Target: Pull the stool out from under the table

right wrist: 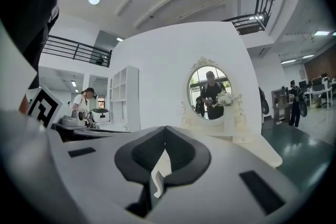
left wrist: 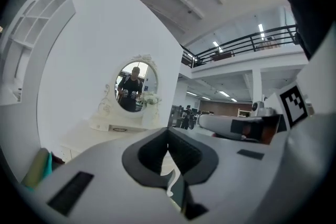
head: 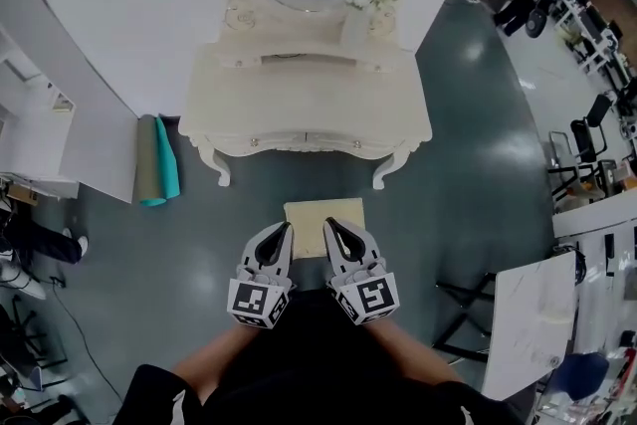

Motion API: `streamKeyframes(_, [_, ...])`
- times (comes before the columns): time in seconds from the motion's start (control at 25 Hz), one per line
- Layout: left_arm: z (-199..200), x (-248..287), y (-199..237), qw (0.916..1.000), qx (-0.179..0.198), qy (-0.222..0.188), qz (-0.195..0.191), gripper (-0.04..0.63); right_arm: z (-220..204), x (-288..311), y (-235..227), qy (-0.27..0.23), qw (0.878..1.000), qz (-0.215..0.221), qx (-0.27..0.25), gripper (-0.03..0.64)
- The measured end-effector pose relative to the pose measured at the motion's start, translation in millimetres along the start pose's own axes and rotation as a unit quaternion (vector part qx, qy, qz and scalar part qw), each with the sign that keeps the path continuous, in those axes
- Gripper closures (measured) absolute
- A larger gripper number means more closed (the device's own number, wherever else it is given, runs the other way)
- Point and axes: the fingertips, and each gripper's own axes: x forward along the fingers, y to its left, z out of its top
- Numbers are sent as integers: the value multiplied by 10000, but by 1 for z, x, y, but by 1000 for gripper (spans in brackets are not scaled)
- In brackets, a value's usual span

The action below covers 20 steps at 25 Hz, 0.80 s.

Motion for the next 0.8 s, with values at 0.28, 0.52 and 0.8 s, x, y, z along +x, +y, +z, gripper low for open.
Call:
streamKeyframes(0.28, [1, -1, 5, 9997, 223, 20, -116, 581, 1, 8, 7, -91, 9998, -120, -100, 600])
streamKeyframes(0.52, [0, 1, 1, 9995, 248, 29, -187, 581, 0, 10, -2, -18, 9995, -289, -129, 600])
streamKeyframes(0.8, [-4, 9, -6, 9987, 247, 120, -434, 581, 1, 10, -4, -25, 9993, -369, -70, 600])
